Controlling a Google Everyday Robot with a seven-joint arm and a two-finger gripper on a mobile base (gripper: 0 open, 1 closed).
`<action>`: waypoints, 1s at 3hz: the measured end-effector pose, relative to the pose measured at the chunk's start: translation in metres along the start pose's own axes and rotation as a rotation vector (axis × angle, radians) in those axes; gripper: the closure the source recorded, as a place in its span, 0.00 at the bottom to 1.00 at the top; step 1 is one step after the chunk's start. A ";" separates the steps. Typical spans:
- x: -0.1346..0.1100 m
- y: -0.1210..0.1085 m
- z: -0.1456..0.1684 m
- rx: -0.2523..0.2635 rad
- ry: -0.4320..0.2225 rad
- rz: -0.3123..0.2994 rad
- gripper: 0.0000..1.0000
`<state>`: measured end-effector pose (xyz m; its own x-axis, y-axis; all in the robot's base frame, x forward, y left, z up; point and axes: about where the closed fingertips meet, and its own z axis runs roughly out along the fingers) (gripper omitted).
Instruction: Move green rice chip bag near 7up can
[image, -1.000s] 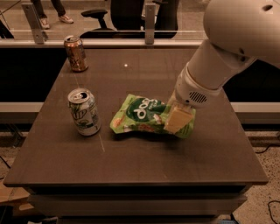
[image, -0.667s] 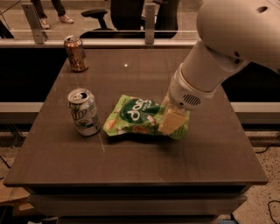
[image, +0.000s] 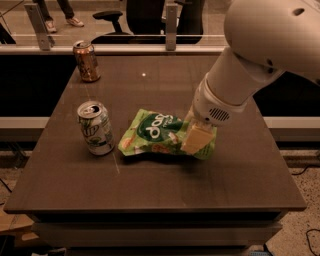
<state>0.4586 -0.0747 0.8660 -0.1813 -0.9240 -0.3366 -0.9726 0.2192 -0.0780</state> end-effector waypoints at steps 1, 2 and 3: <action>0.000 0.000 0.001 -0.001 0.000 -0.001 0.36; -0.001 0.001 0.001 -0.002 0.001 -0.002 0.13; -0.001 0.001 0.002 -0.004 0.001 -0.003 0.00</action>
Offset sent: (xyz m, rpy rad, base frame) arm -0.0001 0.0005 -0.0005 -0.0003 0.0009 0.0011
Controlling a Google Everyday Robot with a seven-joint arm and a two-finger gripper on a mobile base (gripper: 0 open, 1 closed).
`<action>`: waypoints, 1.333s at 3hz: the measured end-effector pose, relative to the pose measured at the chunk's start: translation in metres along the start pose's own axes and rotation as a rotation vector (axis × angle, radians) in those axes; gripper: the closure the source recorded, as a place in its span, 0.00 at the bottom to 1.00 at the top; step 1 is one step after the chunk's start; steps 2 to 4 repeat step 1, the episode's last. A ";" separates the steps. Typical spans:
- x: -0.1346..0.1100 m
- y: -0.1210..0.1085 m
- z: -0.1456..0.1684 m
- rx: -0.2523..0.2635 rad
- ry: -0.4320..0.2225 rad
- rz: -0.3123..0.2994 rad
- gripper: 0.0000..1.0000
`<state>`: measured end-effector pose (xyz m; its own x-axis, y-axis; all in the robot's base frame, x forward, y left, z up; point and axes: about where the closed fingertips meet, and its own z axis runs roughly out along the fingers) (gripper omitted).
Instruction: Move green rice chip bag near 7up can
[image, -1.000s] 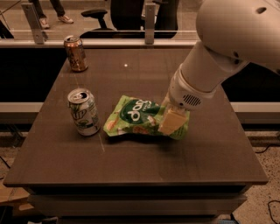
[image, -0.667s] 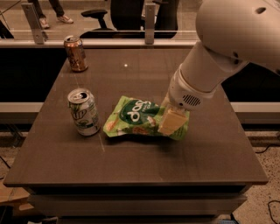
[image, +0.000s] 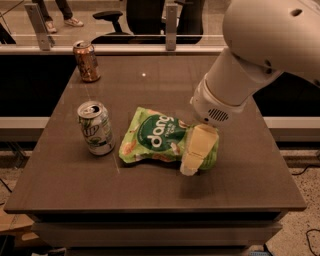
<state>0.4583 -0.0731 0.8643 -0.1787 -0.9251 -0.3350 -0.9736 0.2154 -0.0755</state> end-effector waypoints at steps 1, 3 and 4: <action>0.000 0.000 0.000 0.000 0.000 0.000 0.00; 0.000 0.000 0.000 0.000 0.000 0.000 0.00; 0.000 0.000 0.000 0.000 0.000 0.000 0.00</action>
Offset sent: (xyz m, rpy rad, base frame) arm 0.0000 0.0000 0.0000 0.0000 0.0000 0.0000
